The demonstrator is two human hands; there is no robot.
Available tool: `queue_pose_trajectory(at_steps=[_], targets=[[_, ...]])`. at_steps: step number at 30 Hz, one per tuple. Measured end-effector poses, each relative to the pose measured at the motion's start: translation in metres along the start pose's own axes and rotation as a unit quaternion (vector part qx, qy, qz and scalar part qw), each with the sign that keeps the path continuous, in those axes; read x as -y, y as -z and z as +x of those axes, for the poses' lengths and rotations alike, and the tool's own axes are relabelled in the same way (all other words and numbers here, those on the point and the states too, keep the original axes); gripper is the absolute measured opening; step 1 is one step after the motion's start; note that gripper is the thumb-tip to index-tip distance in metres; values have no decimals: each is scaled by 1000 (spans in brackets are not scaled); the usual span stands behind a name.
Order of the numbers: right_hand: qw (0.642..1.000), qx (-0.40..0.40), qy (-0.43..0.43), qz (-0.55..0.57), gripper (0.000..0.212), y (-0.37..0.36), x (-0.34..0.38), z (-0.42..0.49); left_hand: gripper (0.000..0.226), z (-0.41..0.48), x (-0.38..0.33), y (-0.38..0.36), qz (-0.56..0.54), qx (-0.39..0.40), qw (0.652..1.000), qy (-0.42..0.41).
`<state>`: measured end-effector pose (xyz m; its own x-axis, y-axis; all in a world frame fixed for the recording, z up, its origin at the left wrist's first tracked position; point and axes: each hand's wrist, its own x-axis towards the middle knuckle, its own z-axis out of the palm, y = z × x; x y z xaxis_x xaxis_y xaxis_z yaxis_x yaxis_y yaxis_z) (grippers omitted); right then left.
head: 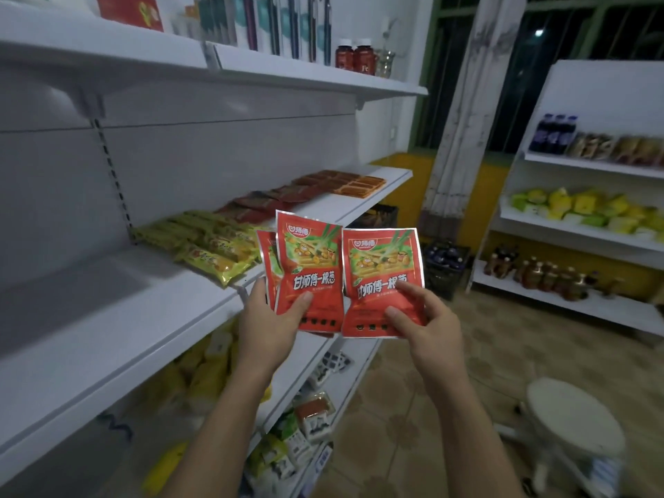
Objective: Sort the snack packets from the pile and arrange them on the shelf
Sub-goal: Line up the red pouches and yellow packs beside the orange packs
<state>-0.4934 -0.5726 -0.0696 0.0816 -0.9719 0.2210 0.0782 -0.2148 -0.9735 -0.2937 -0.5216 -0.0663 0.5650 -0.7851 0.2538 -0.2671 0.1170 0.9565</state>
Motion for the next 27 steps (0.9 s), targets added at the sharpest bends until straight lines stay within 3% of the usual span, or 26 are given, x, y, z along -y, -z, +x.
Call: queue_pose_trajectory(at_steps=[11,18,27], targets=[[999,-28,-23,-19,36,33,-32,112,31,94,36,-105,-29,48,998,32],[998,14,-23,-53,50,33,-56,222,33,181,50,-165,-65,26,997,38],[998,49,-33,-30,40,19,-85,324,34,261,58,-201,-16,-22,998,56]])
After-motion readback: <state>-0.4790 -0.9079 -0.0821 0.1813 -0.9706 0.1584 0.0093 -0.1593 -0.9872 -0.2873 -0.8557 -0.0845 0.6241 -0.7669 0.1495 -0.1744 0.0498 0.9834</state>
